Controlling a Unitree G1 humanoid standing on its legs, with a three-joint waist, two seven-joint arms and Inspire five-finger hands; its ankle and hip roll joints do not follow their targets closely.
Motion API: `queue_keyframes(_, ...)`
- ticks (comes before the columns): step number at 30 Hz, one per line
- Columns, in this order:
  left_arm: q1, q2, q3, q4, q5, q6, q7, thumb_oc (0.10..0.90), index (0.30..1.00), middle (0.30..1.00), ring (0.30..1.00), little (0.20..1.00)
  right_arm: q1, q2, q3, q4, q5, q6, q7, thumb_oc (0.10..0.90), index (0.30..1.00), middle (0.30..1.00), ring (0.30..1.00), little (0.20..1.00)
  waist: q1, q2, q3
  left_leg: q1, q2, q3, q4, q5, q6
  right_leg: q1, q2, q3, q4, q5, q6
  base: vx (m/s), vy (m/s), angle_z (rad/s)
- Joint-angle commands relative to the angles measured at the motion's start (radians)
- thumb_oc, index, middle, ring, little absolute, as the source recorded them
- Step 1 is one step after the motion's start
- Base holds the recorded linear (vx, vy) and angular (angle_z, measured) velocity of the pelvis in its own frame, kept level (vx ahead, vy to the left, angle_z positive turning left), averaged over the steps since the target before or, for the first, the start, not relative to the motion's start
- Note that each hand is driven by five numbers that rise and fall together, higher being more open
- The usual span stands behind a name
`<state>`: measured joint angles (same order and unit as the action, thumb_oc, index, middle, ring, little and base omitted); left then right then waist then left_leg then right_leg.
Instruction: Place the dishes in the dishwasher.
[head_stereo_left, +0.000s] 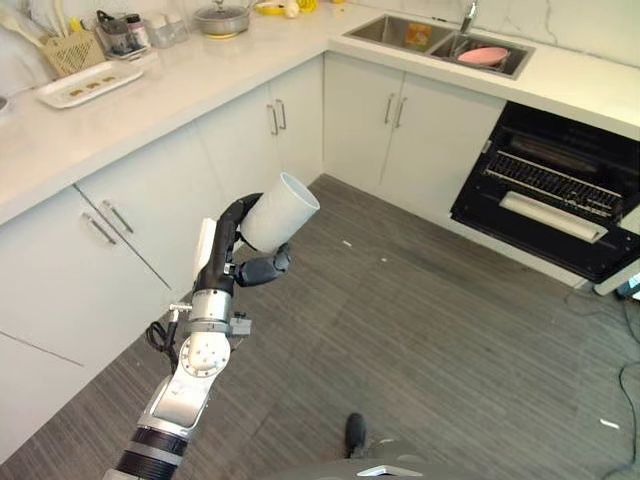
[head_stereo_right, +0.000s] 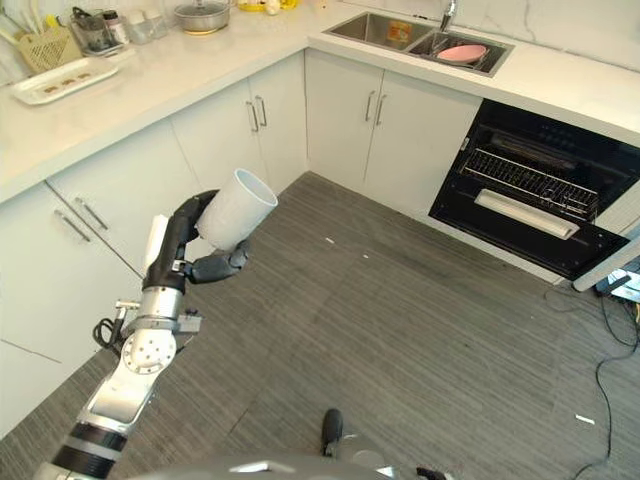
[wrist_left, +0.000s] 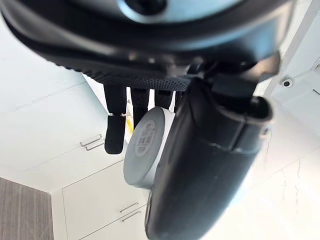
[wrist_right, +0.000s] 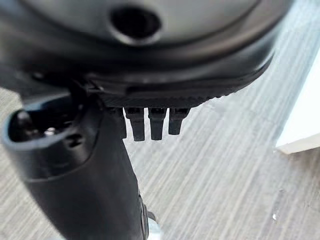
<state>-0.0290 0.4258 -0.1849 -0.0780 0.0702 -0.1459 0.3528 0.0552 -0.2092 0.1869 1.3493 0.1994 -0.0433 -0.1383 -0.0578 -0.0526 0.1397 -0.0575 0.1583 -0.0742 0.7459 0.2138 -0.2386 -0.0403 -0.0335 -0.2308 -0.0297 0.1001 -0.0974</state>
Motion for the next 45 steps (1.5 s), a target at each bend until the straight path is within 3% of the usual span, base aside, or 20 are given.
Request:
queue_keyframes(1,-0.058,0.067,0.087,-0.181,-0.021,-0.121,0.039,0.4,0.3,0.3,0.3,0.3,-0.036,-0.02,0.024,0.009,-0.01,-0.003,-0.03,0.8,0.9,0.9,0.9,0.9,0.033,-0.033,0.056,-0.057,-0.023,0.213,-0.165,-0.133,0.077,0.139,-0.076,-0.013,-0.058,-0.072,0.163,0.4,0.042,0.09)
queue_keyframes(5,-0.035,0.04,0.091,-0.171,-0.06,-0.12,0.03,0.4,0.3,0.3,0.3,0.3,-0.058,-0.032,0.021,-0.005,0.0,-0.01,-0.038,0.8,0.9,0.9,0.9,0.9,0.06,-0.019,0.035,-0.052,-0.003,0.267,-0.463,-0.175,0.113,0.185,-0.075,-0.005,-0.058,-0.121,0.185,0.39,0.104,0.01)
queue_keyframes(8,-0.023,0.041,0.091,-0.164,-0.043,-0.107,0.032,0.4,0.3,0.3,0.3,0.3,-0.07,-0.052,0.028,-0.032,-0.002,-0.024,-0.051,0.8,0.9,0.9,0.9,0.9,0.106,0.009,0.023,-0.075,0.037,0.167,-0.806,-0.068,0.085,0.254,-0.074,0.031,-0.058,-0.185,0.216,0.59,0.263,-0.21)
queue_keyframes(12,0.002,0.029,0.105,-0.18,-0.078,-0.11,0.045,0.4,0.3,0.3,0.3,0.3,-0.071,-0.023,0.039,-0.012,-0.016,-0.018,-0.058,0.8,0.9,0.9,0.9,0.9,0.117,0.008,-0.007,-0.041,0.02,0.077,-0.822,-0.052,0.071,0.309,-0.084,0.085,-0.058,-0.207,0.232,0.38,0.208,-0.9)
queue_keyframes(15,-0.016,0.043,0.092,-0.193,-0.073,-0.112,0.034,0.4,0.3,0.3,0.3,0.3,-0.056,0.003,0.043,0.001,-0.027,-0.011,-0.049,0.8,0.9,0.9,0.9,0.9,0.112,-0.019,-0.019,-0.018,-0.002,0.114,-0.82,-0.068,0.096,0.315,-0.126,0.096,-0.015,-0.191,0.254,0.29,0.294,-0.6)
queue_keyframes(17,-0.039,0.088,0.079,-0.221,-0.056,-0.101,0.016,0.4,0.3,0.3,0.3,0.3,-0.037,0.038,0.046,0.02,-0.034,0.002,-0.037,0.8,0.9,0.9,0.9,0.9,0.096,-0.04,-0.01,0.044,-0.042,0.146,-0.817,-0.124,0.152,0.194,-0.155,0.146,0.257,-0.121,0.295,0.21,0.353,-0.01)
queue_keyframes(19,-0.062,0.114,0.063,-0.222,-0.045,-0.095,0.01,0.4,0.3,0.3,0.3,0.3,-0.035,0.052,0.044,0.019,-0.032,0.006,-0.04,0.8,0.9,0.9,0.9,0.9,0.07,-0.022,0.005,0.077,-0.046,0.146,-0.823,-0.141,0.179,0.097,-0.137,0.2,0.444,-0.014,0.318,0.15,0.276,-0.23)
queue_keyframes(23,-0.075,0.124,0.045,-0.213,-0.047,-0.085,-0.001,0.4,0.3,0.3,0.3,0.3,-0.038,0.061,0.042,0.006,-0.034,0.013,-0.04,0.8,0.9,0.9,0.9,0.9,0.03,0.019,0.041,0.134,-0.029,0.163,-0.833,-0.177,0.203,-0.056,-0.108,0.189,0.654,0.001,0.318,0.2,0.314,0.0)
queue_keyframes(26,-0.063,0.115,0.047,-0.201,-0.055,-0.085,-0.012,0.4,0.3,0.3,0.3,0.3,-0.031,0.057,0.039,-0.01,-0.035,0.01,-0.044,0.8,0.9,0.9,0.9,0.9,-0.003,0.015,0.038,0.189,-0.055,0.207,-0.833,-0.222,0.202,-0.108,-0.104,0.094,0.522,-0.028,0.299,0.31,0.13,-0.45)
queue_keyframes(28,-0.051,0.095,0.046,-0.201,-0.086,-0.088,-0.02,0.4,0.3,0.3,0.3,0.3,-0.034,0.043,0.027,-0.035,-0.015,-0.005,-0.064,0.8,0.9,0.9,0.9,0.9,-0.023,-0.008,0.025,0.234,-0.086,0.238,-0.833,-0.27,0.19,-0.125,-0.093,-0.032,0.212,-0.043,0.277,0.4,-0.001,-0.61)
queue_keyframes(29,-0.051,0.095,0.046,-0.201,-0.086,-0.088,-0.021,0.4,0.3,0.3,0.3,0.3,-0.033,0.043,0.027,-0.035,-0.015,-0.005,-0.065,0.8,0.9,0.9,0.9,0.9,-0.025,-0.004,0.025,0.236,-0.082,0.237,-0.833,-0.272,0.189,-0.115,-0.088,-0.036,0.197,-0.037,0.277,0.5,-0.055,-0.61)
queue_keyframes(30,-0.051,0.09,0.046,-0.203,-0.093,-0.086,-0.035,0.4,0.3,0.3,0.3,0.3,-0.036,0.037,0.021,-0.049,-0.008,-0.011,-0.075,0.8,0.9,0.9,0.9,0.9,-0.021,-0.015,0.011,0.266,-0.078,0.269,-0.833,-0.299,0.176,-0.11,-0.101,-0.165,0.039,0.001,0.278,0.25,-0.042,-0.44)
queue_keyframes(34,-0.057,0.092,0.034,-0.21,-0.067,-0.094,-0.049,0.4,0.3,0.3,0.3,0.3,-0.032,0.038,0.027,-0.063,0.007,-0.018,-0.075,0.8,0.9,0.9,0.9,0.9,-0.009,-0.029,-0.021,0.324,-0.079,0.295,-0.832,-0.325,0.169,-0.035,-0.084,-0.154,-0.009,0.006,0.252,0.38,-0.081,-0.33)
queue_keyframes(35,-0.071,0.065,0.02,-0.203,-0.103,-0.102,-0.051,0.4,0.3,0.3,0.3,0.3,-0.037,0.027,0.03,-0.063,0.026,-0.025,-0.072,0.8,0.9,0.9,0.9,0.9,-0.023,-0.021,-0.044,0.339,-0.049,0.277,-0.734,-0.314,0.146,0.009,-0.033,-0.096,-0.015,-0.017,0.217,0.33,-0.15,-0.28)
queue_keyframes(37,-0.068,0.053,0.022,-0.211,-0.138,-0.111,-0.064,0.4,0.3,0.3,0.3,0.3,-0.043,0.009,0.026,-0.064,0.044,-0.029,-0.074,0.8,0.9,0.9,0.9,0.9,-0.021,-0.019,-0.045,0.292,-0.021,0.272,-0.59,-0.282,0.12,0.049,-0.029,-0.117,-0.031,-0.028,0.192,0.32,-0.158,-0.01)
queue_keyframes(39,-0.063,0.047,0.028,-0.22,-0.152,-0.105,-0.073,0.4,0.3,0.3,0.3,0.3,-0.051,-0.005,0.024,-0.08,0.056,-0.036,-0.07,0.8,0.9,0.9,0.9,0.9,-0.017,-0.016,-0.027,0.229,0.016,0.247,-0.34,-0.185,0.074,0.098,0.004,-0.096,-0.038,-0.062,0.145,0.23,-0.188,-0.23)
queue_keyframes(41,-0.066,0.051,0.026,-0.221,-0.157,-0.106,-0.078,0.4,0.3,0.3,0.3,0.3,-0.058,-0.02,0.033,-0.089,0.058,-0.036,-0.068,0.8,0.9,0.9,0.9,0.9,0.011,-0.029,0.008,0.122,-0.013,0.183,-0.093,-0.12,0.059,0.149,0.012,-0.059,-0.039,-0.098,0.11,0.19,-0.139,-0.65)
queue_keyframes(42,-0.068,0.051,0.026,-0.22,-0.157,-0.106,-0.078,0.4,0.3,0.3,0.3,0.3,-0.059,-0.02,0.032,-0.089,0.058,-0.035,-0.068,0.8,0.9,0.9,0.9,0.9,0.008,-0.033,0.007,0.114,-0.018,0.18,-0.09,-0.115,0.062,0.145,0.008,-0.062,-0.039,-0.094,0.11,0.22,-0.029,-0.81)
queue_keyframes(43,-0.069,0.043,0.017,-0.229,-0.185,-0.103,-0.069,0.4,0.3,0.3,0.3,0.3,-0.076,-0.034,0.038,-0.103,0.059,-0.033,-0.078,0.8,0.9,0.9,0.9,0.9,0.05,-0.062,0.06,-0.056,-0.114,0.088,0.026,-0.146,0.092,0.187,-0.029,-0.005,-0.058,-0.104,0.109,0.15,0.003,-0.63)
queue_keyframes(45,-0.066,0.041,0.02,-0.234,-0.187,-0.102,-0.067,0.4,0.3,0.3,0.3,0.3,-0.074,-0.035,0.039,-0.103,0.055,-0.032,-0.081,0.8,0.9,0.9,0.9,0.9,0.058,-0.048,0.056,-0.053,-0.113,0.076,-0.074,-0.164,0.105,0.18,-0.02,0.017,-0.058,-0.114,0.124,0.24,0.064,-0.87)
